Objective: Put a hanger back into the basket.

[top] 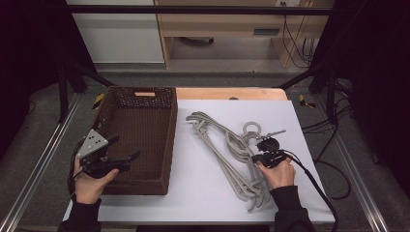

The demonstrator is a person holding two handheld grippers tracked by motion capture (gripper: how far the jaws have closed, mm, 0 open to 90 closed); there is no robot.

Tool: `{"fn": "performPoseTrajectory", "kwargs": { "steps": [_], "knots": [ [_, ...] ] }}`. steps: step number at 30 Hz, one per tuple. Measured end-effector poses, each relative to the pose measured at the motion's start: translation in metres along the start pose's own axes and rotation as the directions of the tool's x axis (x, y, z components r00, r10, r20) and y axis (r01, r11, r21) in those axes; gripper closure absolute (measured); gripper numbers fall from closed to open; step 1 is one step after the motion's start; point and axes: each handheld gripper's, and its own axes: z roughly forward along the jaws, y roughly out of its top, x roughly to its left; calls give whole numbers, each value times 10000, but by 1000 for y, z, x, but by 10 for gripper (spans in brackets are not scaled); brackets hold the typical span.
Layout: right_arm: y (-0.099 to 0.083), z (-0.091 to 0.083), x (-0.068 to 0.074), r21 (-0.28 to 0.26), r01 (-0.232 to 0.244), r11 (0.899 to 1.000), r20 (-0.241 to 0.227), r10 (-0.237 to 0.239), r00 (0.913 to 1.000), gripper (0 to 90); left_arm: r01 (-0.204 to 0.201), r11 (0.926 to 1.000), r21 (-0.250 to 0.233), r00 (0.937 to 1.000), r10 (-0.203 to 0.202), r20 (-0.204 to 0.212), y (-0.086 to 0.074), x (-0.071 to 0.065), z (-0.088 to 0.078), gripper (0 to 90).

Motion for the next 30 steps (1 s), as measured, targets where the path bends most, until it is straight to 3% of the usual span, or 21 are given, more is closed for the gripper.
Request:
{"fn": "performPoseTrajectory", "kwargs": {
  "steps": [15,30],
  "knots": [
    [-1,-12,-4,-576,-277,9980,-320,258,9992,827,46,10000,-23,10000,-46,12,0,1,-1,148],
    [-2,-41,-8,-1503,-61,9886,-485,-12,9988,826,18,10000,12,9999,-18,112,0,0,0,149]
  ]
}}
